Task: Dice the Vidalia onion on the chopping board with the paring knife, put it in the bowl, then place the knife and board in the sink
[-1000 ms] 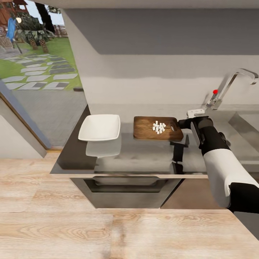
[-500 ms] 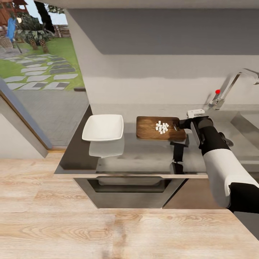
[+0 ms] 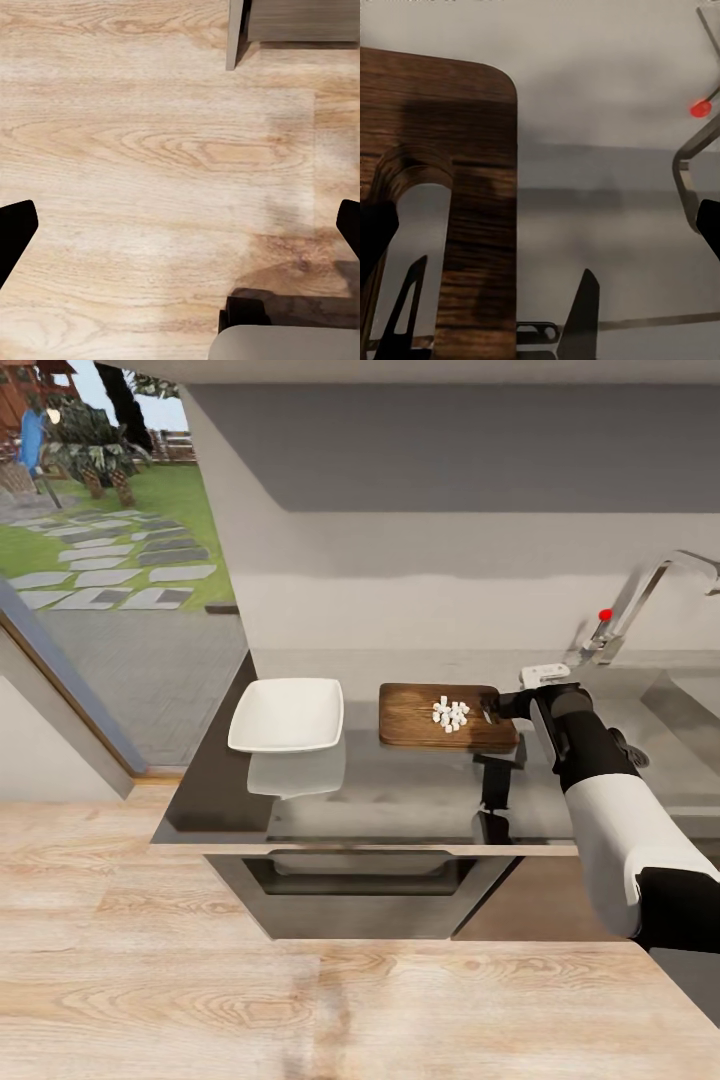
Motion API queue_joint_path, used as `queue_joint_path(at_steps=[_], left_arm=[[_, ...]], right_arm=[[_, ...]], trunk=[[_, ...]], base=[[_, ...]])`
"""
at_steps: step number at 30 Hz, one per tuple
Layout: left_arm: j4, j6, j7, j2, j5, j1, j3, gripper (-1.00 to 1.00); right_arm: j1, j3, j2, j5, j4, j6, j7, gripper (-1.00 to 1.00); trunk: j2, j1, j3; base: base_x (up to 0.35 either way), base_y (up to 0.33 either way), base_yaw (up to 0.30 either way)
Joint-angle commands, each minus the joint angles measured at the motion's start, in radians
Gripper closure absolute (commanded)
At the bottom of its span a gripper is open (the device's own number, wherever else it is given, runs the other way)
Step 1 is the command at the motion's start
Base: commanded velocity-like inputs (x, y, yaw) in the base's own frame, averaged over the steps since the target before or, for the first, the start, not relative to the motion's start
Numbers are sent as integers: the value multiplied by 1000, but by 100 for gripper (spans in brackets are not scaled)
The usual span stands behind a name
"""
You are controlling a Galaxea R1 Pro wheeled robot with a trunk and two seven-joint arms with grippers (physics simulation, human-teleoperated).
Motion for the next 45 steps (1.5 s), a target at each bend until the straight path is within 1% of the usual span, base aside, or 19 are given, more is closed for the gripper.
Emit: queue_joint_path(at_steps=[1,21,39,45], left_arm=[[4,-5,-3,0,6,-2,-2,-100],[4,-5,-3,0,6,-2,-2,-100],[4,-5,-4,0,6,-2,-2,-100],[4,-5,-4,0,6,-2,-2,-100]], right_arm=[[0,-2,0,10,-1,4,8,-100],[-1,-2,0,10,-1,5,3,-100],[0,-2,0,10,-1,5,3,-100],[-1,-2,0,10,-1,5,3,-100]], trunk=[[-1,0,-1],[-1,0,-1],[-127,69,-57],[-127,69,-57]], base=[[0,0,0],[0,0,0],[0,0,0],[0,0,0]])
